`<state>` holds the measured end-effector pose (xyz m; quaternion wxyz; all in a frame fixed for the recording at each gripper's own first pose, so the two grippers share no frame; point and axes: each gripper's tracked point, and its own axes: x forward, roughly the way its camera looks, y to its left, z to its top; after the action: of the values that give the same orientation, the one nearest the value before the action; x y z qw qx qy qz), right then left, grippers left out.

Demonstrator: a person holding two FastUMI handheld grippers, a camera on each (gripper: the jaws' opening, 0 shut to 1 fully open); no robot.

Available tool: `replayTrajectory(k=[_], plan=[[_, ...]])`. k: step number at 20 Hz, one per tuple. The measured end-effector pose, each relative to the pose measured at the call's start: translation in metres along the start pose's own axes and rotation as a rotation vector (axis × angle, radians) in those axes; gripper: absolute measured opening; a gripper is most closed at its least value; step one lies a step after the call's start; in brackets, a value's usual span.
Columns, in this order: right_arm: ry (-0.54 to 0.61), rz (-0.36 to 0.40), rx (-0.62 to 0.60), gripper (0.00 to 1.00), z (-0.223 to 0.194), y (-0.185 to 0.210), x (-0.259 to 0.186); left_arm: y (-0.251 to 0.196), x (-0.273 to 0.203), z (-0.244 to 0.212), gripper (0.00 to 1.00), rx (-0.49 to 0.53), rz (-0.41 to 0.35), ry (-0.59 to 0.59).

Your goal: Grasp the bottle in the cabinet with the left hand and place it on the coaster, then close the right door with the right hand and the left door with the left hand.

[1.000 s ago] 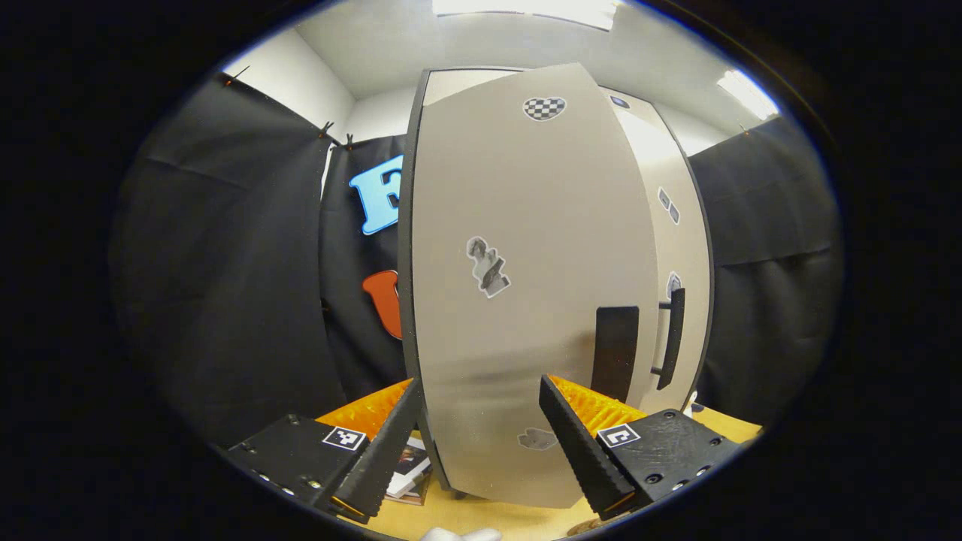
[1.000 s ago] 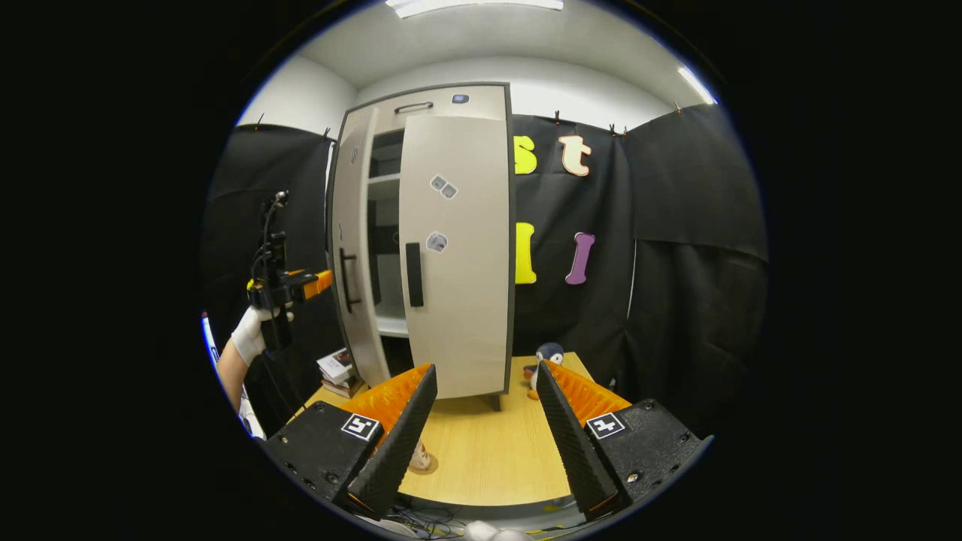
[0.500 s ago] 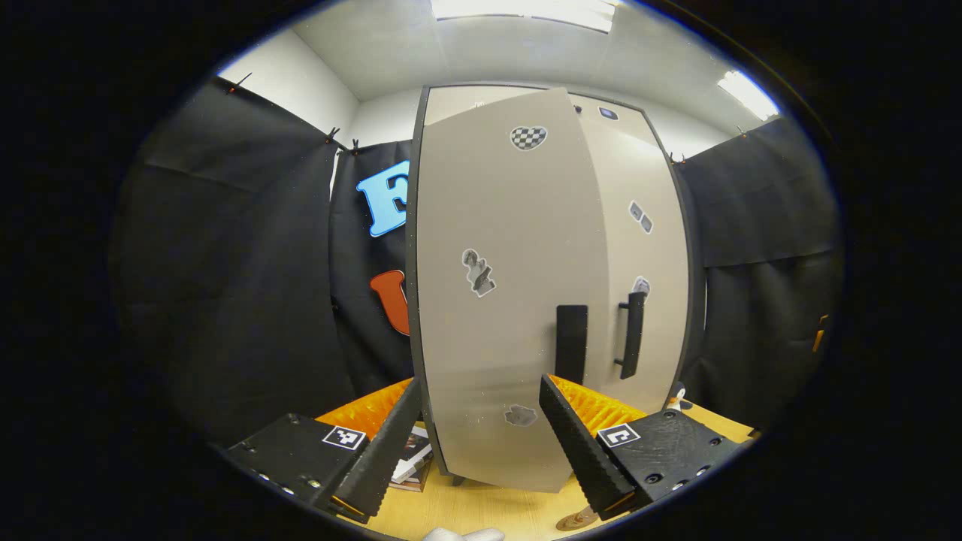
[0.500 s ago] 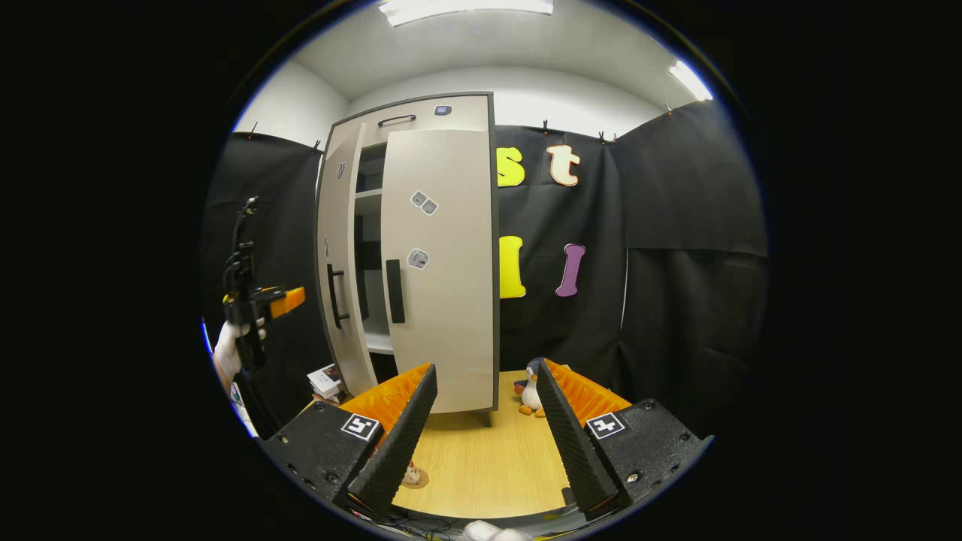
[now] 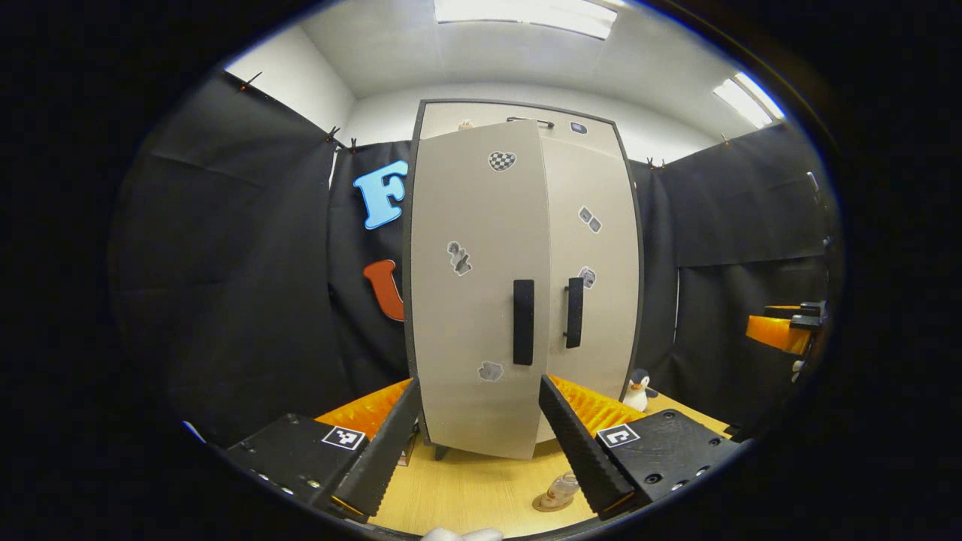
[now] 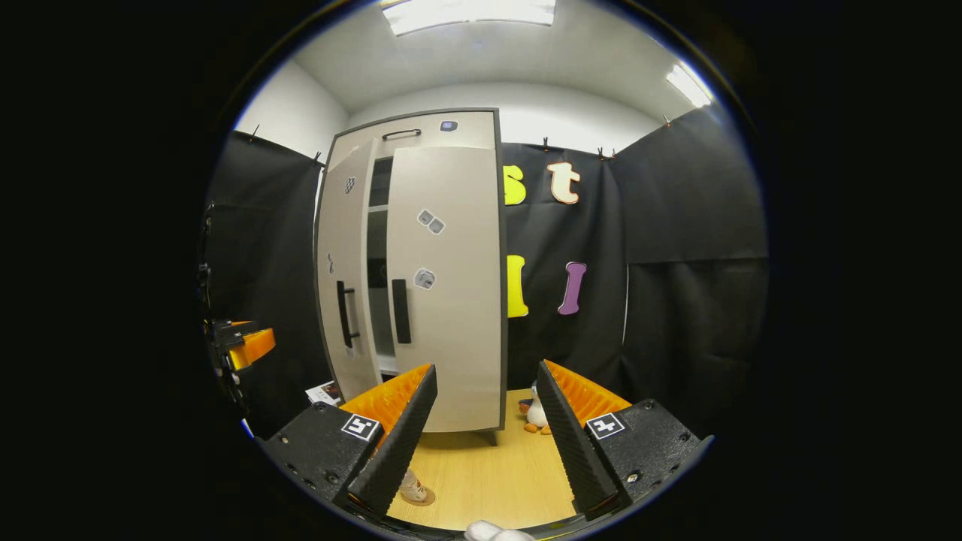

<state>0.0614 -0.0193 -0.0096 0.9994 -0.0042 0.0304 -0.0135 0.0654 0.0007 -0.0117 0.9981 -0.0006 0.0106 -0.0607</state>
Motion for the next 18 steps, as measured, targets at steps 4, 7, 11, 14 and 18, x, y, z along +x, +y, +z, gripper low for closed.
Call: replayTrajectory(k=[4, 7, 11, 14, 18], plan=[[0.013, 0.007, -0.011, 0.82, -0.007, 0.014, 0.002, 0.015, -0.018, -0.012, 0.96, 0.020, 0.062, 0.016], [0.003, -0.007, -0.006, 0.82, -0.007, 0.016, 0.002, 0.014, -0.023, -0.012, 0.96, -0.034, 0.067, 0.016], [0.006, -0.007, -0.020, 0.83, -0.007, 0.022, 0.002, 0.034, -0.026, -0.008, 0.96, -0.040, 0.099, 0.008], [-0.004, -0.033, -0.032, 0.83, -0.003, 0.020, 0.003, 0.043, -0.028, -0.011, 0.97, -0.024, 0.111, 0.010], [-0.015, -0.032, -0.024, 0.83, -0.001, 0.023, 0.000, 0.049, -0.030, -0.012, 0.97, 0.003, 0.117, 0.018]])
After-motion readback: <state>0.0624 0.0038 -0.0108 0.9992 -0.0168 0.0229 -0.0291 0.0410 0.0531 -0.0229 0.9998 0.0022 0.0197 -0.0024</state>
